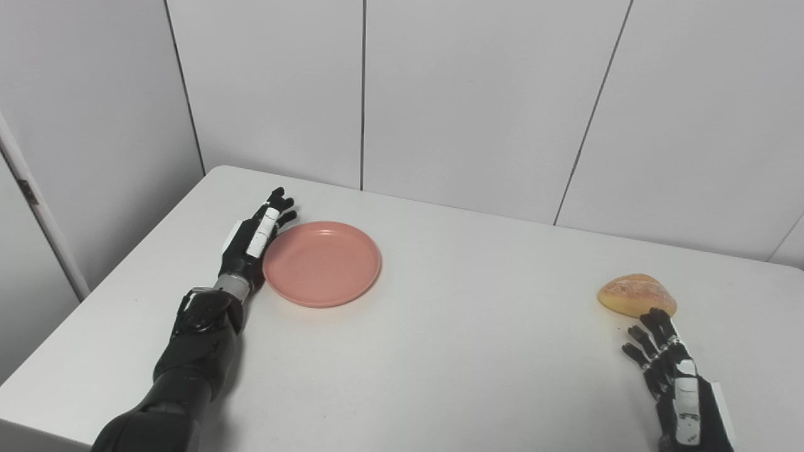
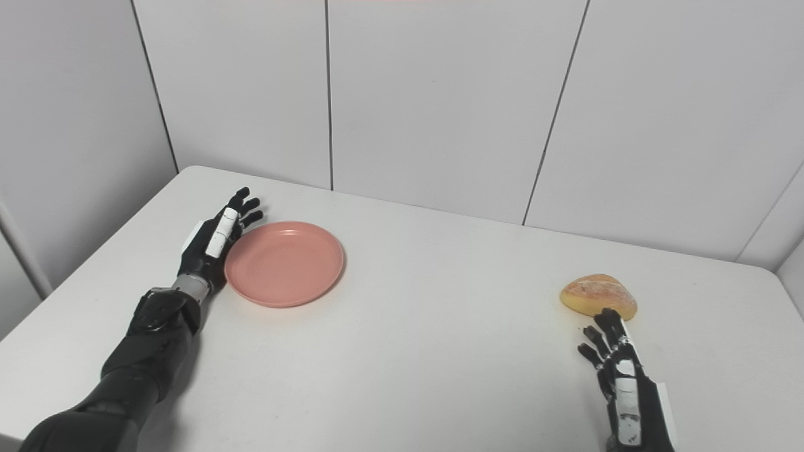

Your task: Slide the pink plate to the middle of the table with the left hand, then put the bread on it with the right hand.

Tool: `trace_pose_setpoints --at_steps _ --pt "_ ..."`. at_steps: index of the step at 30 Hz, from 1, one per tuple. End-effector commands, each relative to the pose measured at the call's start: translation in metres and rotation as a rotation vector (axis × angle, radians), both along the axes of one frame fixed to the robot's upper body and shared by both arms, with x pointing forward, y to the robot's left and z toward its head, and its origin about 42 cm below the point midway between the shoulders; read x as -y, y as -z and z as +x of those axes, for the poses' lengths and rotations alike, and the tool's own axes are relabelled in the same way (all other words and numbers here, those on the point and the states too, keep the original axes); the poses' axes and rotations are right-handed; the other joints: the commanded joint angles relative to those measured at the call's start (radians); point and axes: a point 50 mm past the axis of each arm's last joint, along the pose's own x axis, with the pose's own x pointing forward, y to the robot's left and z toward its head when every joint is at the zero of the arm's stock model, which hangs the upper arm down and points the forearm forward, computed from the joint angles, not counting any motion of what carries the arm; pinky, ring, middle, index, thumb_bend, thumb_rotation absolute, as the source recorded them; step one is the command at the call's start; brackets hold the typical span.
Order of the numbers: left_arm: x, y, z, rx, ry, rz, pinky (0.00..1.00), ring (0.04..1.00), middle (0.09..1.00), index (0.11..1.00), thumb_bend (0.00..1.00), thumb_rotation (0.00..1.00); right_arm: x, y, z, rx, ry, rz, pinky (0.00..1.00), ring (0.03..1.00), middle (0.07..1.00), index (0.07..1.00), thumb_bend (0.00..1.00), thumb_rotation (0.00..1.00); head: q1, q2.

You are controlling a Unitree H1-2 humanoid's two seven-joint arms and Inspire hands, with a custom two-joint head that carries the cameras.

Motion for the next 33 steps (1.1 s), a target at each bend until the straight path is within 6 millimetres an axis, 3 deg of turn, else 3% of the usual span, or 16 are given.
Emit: trace_pose_setpoints --at_steps 1,13,20,33 --pt "0.037 0.026 -0.009 -0.07 0.088 -0.034 0.76 0.907 0.931 0.934 0.91 0.82 -0.008 0.02 -0.012 -0.074 0.0 0.032 0.87 0.904 0.936 0.928 0.9 1.0 0.0 0.0" --pt "0.077 0.035 -0.012 -0.085 0.164 -0.056 0.81 0.924 0.949 0.953 0.9 0.83 -0.01 0.018 -0.011 -0.07 0.001 0.023 0.86 0.899 0.93 0.924 0.9 1.0 0.0 0.003" --pt "0.098 0.044 -0.017 -0.101 0.182 -0.071 0.75 0.9 0.933 0.936 0.9 0.84 -0.012 0.017 -0.011 -0.066 0.001 0.008 0.86 0.895 0.931 0.921 0.9 1.0 -0.018 0.009" --pt "0.134 0.061 -0.025 -0.146 0.214 -0.115 0.74 0.901 0.931 0.924 0.9 0.84 -0.021 0.015 -0.01 -0.065 0.009 0.011 0.84 0.881 0.915 0.906 0.91 1.0 -0.059 0.017"
